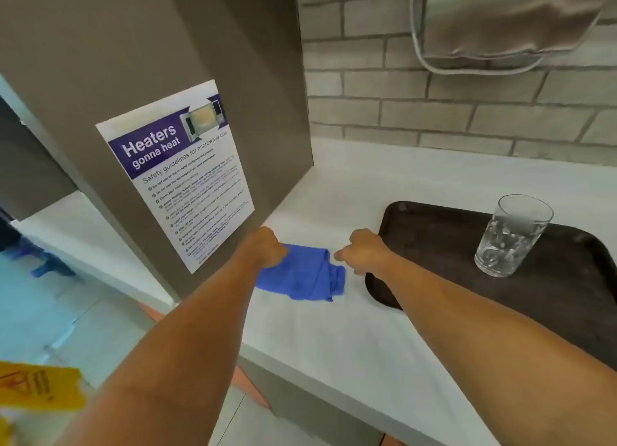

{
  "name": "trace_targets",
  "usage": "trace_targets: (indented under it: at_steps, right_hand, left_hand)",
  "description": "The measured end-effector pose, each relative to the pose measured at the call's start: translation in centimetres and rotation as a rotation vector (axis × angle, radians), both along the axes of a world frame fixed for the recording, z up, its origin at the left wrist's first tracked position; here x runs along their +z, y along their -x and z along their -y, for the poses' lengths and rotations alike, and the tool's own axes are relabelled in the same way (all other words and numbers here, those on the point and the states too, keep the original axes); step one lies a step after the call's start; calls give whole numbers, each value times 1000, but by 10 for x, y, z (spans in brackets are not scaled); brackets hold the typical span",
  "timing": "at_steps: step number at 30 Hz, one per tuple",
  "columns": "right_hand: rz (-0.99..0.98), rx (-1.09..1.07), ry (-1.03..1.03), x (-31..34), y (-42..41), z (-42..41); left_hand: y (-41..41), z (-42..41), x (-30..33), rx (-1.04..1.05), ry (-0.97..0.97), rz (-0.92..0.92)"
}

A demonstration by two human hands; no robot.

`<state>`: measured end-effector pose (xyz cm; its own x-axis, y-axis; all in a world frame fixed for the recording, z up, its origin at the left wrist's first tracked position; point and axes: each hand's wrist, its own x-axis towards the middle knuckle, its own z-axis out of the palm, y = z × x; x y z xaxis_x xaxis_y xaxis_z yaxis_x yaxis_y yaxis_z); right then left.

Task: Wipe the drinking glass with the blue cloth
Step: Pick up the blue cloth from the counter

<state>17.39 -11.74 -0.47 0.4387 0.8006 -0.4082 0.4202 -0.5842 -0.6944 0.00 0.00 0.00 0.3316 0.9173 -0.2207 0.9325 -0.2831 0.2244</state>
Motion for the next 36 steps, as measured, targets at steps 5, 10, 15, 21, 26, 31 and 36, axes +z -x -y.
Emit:
trace_targets:
  at_steps: [5, 10, 15, 21, 26, 31, 36]
  right_hand:
    - [17, 2, 47, -23, 12, -2]
    - [30, -35, 34, -31, 13, -3]
    - [50, -43, 38, -35, 12, -4]
    - [61, -59, 21, -38, 14, -9]
    - [-58, -66, 14, -40, 22, -12]
    - [10, -31, 9, -42, 29, -13]
    - [-28, -38, 75, -36, 28, -20]
  left_hand:
    - [3, 3, -23, 38, 100, -21]
    - [1, -4, -33, 125, 86, -37]
    - [1, -8, -40, 176, 121, -48]
    - [5, -14, -40, 226, 163, 10]
    - [11, -17, -50, 299, 194, 182]
    - [7, -17, -51, 296, 268, 297]
    - [0, -10, -40, 413, 390, 588]
